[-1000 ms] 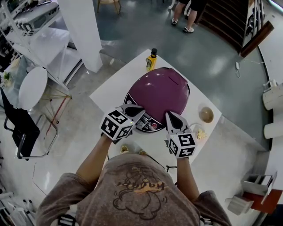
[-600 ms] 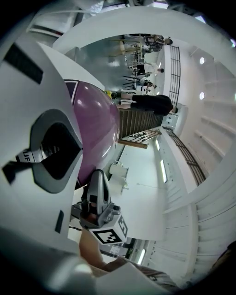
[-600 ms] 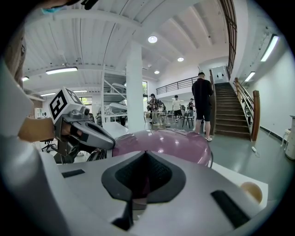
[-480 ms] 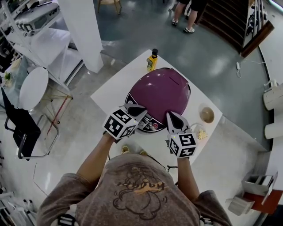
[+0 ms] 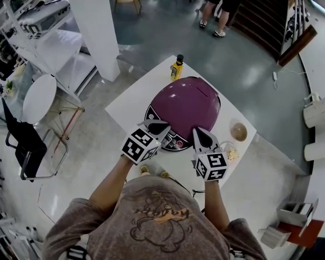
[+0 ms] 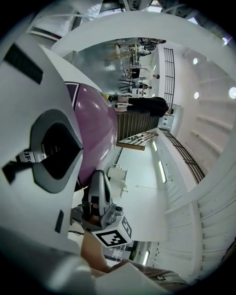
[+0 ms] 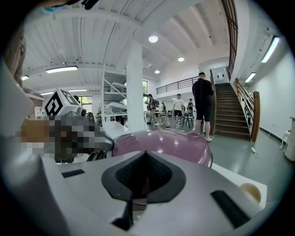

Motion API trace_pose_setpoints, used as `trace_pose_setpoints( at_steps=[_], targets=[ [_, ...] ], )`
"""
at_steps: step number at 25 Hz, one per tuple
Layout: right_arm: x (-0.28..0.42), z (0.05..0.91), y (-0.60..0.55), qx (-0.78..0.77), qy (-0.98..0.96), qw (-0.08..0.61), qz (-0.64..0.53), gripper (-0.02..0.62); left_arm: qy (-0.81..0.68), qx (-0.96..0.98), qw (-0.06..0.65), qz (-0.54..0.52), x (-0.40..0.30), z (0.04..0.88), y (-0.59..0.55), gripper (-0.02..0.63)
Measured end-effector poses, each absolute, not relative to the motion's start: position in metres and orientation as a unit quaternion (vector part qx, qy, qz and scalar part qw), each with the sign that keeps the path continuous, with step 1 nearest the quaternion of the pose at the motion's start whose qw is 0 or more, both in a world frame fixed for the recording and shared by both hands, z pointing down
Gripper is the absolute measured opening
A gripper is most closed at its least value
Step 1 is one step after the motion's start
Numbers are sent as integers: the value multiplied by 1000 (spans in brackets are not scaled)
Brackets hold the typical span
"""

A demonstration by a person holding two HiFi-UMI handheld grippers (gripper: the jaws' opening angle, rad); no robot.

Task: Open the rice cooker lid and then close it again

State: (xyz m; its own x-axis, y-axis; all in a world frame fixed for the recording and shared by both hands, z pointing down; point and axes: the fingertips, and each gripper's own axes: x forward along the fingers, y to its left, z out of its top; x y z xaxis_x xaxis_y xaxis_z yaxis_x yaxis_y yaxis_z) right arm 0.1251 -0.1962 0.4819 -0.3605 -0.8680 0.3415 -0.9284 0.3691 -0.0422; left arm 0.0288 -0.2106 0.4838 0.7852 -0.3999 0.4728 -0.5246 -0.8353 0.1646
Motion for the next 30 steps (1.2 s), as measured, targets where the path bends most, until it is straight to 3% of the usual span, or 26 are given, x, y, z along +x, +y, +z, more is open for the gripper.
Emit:
trace_pose_setpoints(
  at_steps=[7,12,30],
  targets=[
    [124,476,-196,547,-819,135,108,5,-246,943,122,186,27,477,-206,18],
    [125,468,-196,549,-820,131,96,6,-263,944,157,125,14,472,-212,19],
    [157,405,-218,556,-825,101,32,6,-243,940,165,174,20,480,-212,19]
  ],
)
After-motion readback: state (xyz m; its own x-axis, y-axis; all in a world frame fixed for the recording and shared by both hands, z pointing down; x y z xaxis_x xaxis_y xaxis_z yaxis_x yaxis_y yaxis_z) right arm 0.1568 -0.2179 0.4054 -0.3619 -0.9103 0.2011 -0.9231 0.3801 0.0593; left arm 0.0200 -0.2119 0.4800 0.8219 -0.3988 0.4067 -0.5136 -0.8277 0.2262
